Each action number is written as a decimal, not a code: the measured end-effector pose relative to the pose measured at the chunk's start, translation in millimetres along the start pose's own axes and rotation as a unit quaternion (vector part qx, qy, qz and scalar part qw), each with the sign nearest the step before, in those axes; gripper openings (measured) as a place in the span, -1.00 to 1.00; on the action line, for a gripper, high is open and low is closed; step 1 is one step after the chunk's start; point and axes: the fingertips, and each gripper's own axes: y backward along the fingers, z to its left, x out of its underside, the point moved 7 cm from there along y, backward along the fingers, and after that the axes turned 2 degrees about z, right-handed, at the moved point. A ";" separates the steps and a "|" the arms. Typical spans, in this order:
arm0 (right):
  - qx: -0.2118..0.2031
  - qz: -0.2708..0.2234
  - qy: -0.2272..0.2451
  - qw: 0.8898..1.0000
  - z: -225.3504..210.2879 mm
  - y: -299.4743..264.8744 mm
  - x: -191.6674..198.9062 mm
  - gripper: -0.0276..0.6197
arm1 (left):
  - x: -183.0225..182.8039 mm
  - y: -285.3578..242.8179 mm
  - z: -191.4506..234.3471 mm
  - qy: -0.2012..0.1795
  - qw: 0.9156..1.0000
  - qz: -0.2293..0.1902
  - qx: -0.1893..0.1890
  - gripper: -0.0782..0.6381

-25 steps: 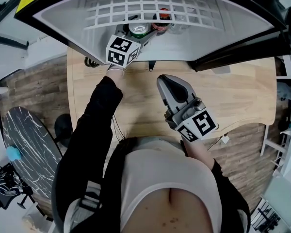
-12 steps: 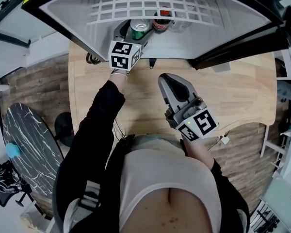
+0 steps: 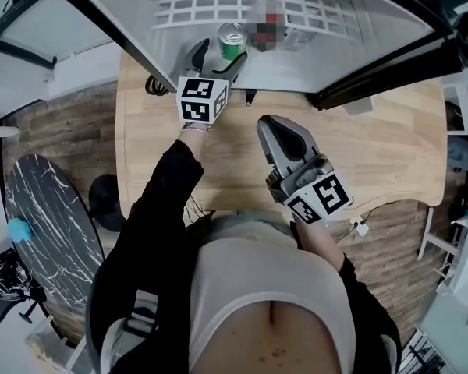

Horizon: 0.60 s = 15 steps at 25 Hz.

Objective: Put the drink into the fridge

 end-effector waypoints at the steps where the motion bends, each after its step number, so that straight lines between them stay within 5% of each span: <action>1: 0.000 -0.001 0.000 1.000 0.2 0.6 -0.6 -0.82 | 0.0 3.9 -1.9 0.000 1.000 -0.001 -0.002 0.29; 11: -0.006 -0.013 0.002 1.000 2.3 5.8 -6.7 -0.82 | -20.8 48.3 -31.6 -0.033 0.999 -0.032 -0.012 0.26; 15: -0.008 -0.018 0.002 1.000 2.8 6.0 -9.8 -0.82 | -28.9 69.6 -41.7 -0.013 0.999 -0.044 -0.015 0.13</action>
